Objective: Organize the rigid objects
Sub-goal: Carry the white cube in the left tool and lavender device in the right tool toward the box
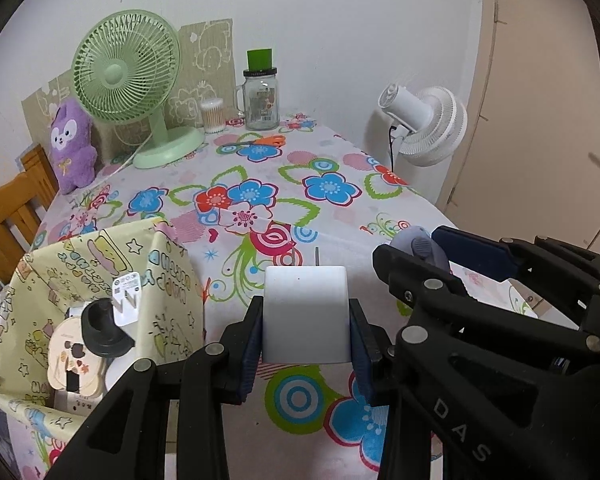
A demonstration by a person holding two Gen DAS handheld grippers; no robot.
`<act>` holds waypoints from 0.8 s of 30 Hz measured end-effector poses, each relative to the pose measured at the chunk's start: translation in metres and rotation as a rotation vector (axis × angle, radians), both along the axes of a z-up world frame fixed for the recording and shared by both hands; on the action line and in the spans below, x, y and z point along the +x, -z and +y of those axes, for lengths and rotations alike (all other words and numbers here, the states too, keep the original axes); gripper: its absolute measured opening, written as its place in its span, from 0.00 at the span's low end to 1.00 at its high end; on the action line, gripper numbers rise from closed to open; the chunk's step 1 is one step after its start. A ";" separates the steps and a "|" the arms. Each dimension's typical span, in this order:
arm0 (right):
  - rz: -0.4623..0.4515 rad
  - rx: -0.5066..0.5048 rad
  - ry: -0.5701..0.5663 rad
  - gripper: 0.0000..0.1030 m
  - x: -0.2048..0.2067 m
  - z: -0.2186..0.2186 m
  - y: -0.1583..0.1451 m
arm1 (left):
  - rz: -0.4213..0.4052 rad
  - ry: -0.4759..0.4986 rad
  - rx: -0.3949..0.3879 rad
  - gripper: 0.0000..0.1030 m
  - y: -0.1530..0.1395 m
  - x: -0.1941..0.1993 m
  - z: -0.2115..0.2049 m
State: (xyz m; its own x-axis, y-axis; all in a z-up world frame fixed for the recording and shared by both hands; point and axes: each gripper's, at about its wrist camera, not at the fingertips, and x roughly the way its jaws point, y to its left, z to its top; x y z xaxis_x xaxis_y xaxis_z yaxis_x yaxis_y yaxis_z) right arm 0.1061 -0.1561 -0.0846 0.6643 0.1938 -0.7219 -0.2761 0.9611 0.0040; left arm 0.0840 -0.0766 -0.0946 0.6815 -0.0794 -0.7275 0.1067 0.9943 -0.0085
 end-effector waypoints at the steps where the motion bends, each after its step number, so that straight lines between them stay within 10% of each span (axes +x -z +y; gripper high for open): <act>1: -0.010 -0.005 0.010 0.40 -0.003 0.001 -0.003 | -0.004 0.002 0.002 0.39 -0.002 -0.002 0.000; 24: -0.057 -0.018 -0.031 0.40 -0.029 0.029 -0.037 | -0.060 0.008 0.047 0.39 -0.035 -0.029 0.026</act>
